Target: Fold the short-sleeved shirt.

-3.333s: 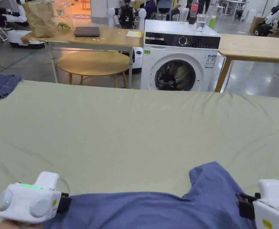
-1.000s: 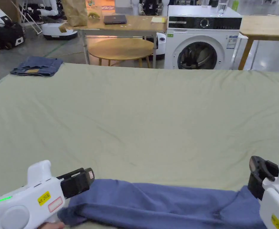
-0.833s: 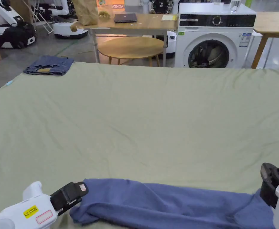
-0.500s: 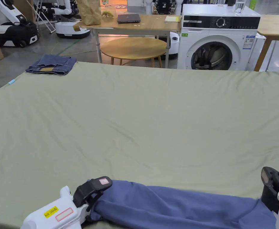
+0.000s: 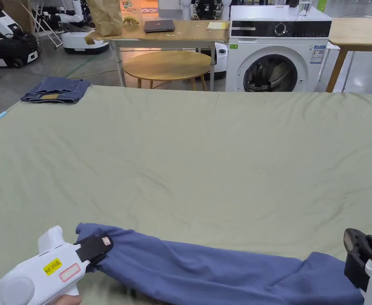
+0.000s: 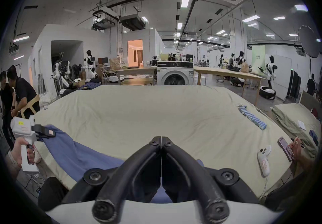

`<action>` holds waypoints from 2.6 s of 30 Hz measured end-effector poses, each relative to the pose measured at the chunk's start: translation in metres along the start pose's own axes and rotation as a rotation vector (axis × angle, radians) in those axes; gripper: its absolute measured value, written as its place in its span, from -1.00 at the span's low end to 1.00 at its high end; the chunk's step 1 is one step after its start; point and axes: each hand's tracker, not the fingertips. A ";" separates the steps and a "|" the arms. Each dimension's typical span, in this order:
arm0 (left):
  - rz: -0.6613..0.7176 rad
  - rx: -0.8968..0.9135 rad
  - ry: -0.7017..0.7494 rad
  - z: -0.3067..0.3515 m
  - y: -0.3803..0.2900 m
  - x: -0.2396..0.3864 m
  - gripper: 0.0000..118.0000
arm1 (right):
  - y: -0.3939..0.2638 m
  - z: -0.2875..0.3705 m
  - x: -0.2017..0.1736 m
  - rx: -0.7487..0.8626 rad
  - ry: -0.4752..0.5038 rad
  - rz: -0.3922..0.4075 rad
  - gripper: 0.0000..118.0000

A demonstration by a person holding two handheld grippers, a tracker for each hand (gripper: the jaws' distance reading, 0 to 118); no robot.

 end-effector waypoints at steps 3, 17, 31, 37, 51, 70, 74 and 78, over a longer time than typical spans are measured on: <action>-0.423 0.025 0.099 0.008 -0.010 0.070 -0.92 | -0.003 0.001 0.000 0.000 0.005 -0.006 -1.00; -1.052 -0.205 0.215 -0.096 -0.175 0.205 0.14 | -0.022 0.012 0.032 -0.017 0.007 -0.091 -1.00; -0.225 -0.179 -0.014 -0.051 -0.064 0.159 -0.03 | -0.030 0.015 0.061 -0.013 0.034 -0.169 -1.00; -0.262 -0.388 -0.087 -0.076 -0.118 0.168 -0.93 | -0.032 0.013 0.065 -0.024 0.035 -0.177 -1.00; -0.330 -0.188 -0.228 -0.029 -0.107 0.184 -0.95 | -0.025 0.018 0.057 -0.032 0.012 -0.136 -1.00; 0.413 -0.266 -0.499 -0.070 -0.102 0.018 0.97 | -0.017 0.013 -0.006 -0.072 0.109 -0.023 -1.00; 0.511 -0.354 -0.516 -0.099 -0.115 0.039 -0.33 | -0.013 0.015 -0.004 -0.068 0.095 -0.005 -1.00; 0.506 -0.279 -0.402 -0.094 -0.120 0.037 -0.86 | -0.009 0.020 0.000 -0.061 0.073 0.002 -1.00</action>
